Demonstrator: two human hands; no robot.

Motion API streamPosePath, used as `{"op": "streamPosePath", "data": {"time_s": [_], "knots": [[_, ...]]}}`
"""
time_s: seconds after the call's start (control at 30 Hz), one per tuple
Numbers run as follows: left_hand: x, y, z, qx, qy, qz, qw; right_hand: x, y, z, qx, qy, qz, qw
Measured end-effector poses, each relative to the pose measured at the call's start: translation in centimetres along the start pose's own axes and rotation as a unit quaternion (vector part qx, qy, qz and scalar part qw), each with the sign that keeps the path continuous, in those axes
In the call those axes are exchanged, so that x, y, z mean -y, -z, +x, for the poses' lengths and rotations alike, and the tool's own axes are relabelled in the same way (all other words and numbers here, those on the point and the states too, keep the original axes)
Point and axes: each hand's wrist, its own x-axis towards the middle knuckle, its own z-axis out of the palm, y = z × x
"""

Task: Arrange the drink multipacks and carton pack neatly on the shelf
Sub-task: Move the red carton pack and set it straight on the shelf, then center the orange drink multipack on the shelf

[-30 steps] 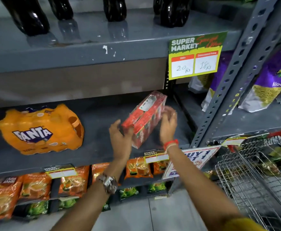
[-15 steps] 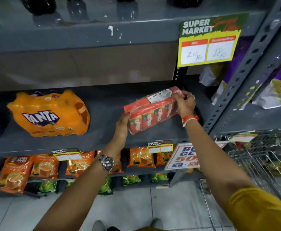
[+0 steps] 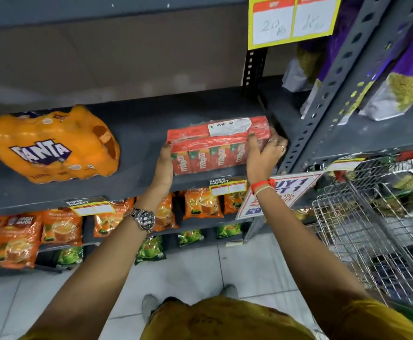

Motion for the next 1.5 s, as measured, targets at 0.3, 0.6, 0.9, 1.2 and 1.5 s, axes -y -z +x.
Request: {"op": "streamPosePath", "data": {"time_s": [0.3,0.6,0.9,1.2,1.5], "knots": [[0.4,0.2,-1.0,0.012,-0.021,-0.007,1.000,0.0,0.1,-1.3,-0.015,0.005,-0.034,0.999],[0.5,1.6,-1.1,0.003,-0.006,0.004,1.000,1.7,0.8,-2.4,-0.014,-0.034,0.011,0.999],[2.3,11.4,-3.4,-0.170,-0.158,-0.075,0.970,-2.9,-4.3,-15.5,0.168,-0.239,-0.029,0.956],[0.9,28.1,-1.0,-0.372,-0.177,-0.079,0.908,10.7,-18.6,-21.9,0.269,-0.029,0.095,0.958],[-1.6,35.5,3.6,-0.013,-0.051,-0.046,0.998,11.2,-23.5,-21.6,0.295,-0.119,0.120,0.940]]}}
